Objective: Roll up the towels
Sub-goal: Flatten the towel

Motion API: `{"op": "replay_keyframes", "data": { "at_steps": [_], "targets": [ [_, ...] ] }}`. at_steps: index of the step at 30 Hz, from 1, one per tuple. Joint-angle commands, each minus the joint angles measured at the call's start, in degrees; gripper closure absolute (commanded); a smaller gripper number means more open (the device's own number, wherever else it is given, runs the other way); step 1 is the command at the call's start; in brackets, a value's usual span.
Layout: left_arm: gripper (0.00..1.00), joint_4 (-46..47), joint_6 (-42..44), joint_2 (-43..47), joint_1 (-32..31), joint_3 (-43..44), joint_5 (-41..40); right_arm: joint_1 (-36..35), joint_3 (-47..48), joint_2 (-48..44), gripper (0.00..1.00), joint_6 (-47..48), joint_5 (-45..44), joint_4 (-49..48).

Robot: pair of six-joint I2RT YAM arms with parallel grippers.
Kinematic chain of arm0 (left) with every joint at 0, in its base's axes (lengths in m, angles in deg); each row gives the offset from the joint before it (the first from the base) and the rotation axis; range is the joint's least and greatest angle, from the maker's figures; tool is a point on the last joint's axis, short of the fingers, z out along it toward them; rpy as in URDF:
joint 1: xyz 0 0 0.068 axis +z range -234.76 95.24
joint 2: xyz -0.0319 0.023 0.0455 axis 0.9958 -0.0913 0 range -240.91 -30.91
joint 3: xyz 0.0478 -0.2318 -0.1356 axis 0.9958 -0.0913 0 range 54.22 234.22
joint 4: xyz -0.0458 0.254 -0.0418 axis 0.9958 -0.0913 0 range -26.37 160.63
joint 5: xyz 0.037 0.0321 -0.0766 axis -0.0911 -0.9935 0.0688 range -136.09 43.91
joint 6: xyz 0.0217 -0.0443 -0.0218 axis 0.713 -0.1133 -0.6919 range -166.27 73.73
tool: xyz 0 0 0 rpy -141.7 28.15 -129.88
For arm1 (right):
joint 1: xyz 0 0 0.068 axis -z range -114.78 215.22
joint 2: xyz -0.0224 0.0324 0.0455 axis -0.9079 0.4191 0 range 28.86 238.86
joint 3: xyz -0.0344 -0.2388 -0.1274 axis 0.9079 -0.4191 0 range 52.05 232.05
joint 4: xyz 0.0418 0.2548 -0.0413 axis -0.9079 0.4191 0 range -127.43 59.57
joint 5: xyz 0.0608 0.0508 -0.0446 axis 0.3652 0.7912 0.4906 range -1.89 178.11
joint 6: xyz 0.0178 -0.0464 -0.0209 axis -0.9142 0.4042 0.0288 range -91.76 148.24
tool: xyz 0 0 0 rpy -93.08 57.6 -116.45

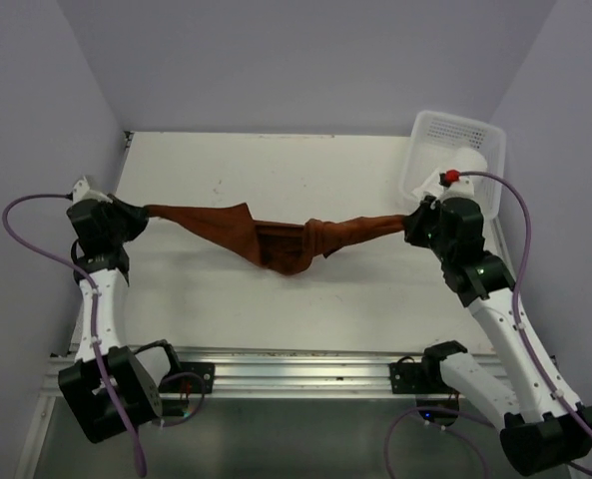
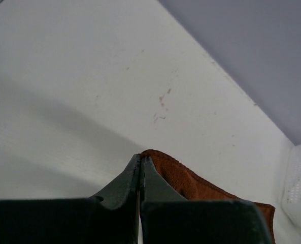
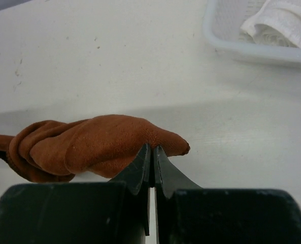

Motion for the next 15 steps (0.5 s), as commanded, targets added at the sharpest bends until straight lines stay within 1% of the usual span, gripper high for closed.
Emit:
{"op": "replay_keyframes", "data": {
  "at_steps": [1, 2, 3, 4, 5, 6, 8, 9, 10, 11, 12, 13, 14, 15],
  "targets": [
    [1.00, 18.6, -4.0, 3.9, 0.8, -5.9, 12.1, 0.3, -3.8, -1.7, 1.00, 0.9, -0.2, -3.6],
    [1.00, 23.7, -4.8, 3.8, 0.7, -7.2, 14.3, 0.3, -5.6, -1.4, 1.00, -0.6, 2.4, -3.1],
    [1.00, 25.5, -5.2, 3.1, 0.7, -8.2, 16.4, 0.3, -7.2, -1.1, 1.00, -1.2, 4.5, -3.9],
    [1.00, 27.5, -5.1, 2.5, 0.6, -9.5, 20.8, 0.3, -9.1, -1.6, 1.00, -2.4, 6.2, -5.3],
    [1.00, 29.9, -4.6, 2.0, 0.4, -9.9, 22.4, 0.3, -13.3, -2.1, 1.00, -3.0, 9.0, -7.3],
    [1.00, 29.6, -3.6, 1.9, -0.4, -9.7, 23.0, 0.2, -14.8, -2.3, 1.00, -3.1, 11.6, -10.0],
    [1.00, 27.0, 0.1, 2.4, -1.8, -8.3, 22.2, -0.3, -16.2, -2.2, 1.00, -2.5, 12.4, -9.8],
    [1.00, 25.2, 1.5, 2.4, -4.3, -7.2, 20.9, -0.4, -16.2, -2.0, 1.00, -1.8, 13.1, -9.2],
    [1.00, 23.1, 5.0, 2.2, -6.0, -4.6, 18.7, -0.4, -15.9, -1.7, 1.00, -1.3, 13.2, -8.4],
    [1.00, 20.4, 6.3, 1.9, -9.3, -3.6, 18.1, -0.4, -15.2, -0.8, 1.00, -1.0, 13.8, -6.9],
    [1.00, 19.3, 7.3, 1.7, -10.6, -2.7, 16.8, -0.4, -14.7, 0.1, 0.89, -0.8, 14.9, -5.9],
    [1.00, 18.0, 8.9, 1.8, -11.9, -0.9, 16.2, -0.5, -14.1, 1.3, 0.84, -1.3, 15.3, -4.4],
    [1.00, 16.9, 9.9, 1.8, -13.6, -0.5, 16.5, -0.4, -13.1, 3.8, 0.82, -2.0, 16.3, -2.0],
    [1.00, 16.5, 10.9, 2.7, -14.4, -0.2, 17.1, -0.4, -13.6, 4.4, 0.78, -2.6, 18.5, -2.6]
  ]
}}
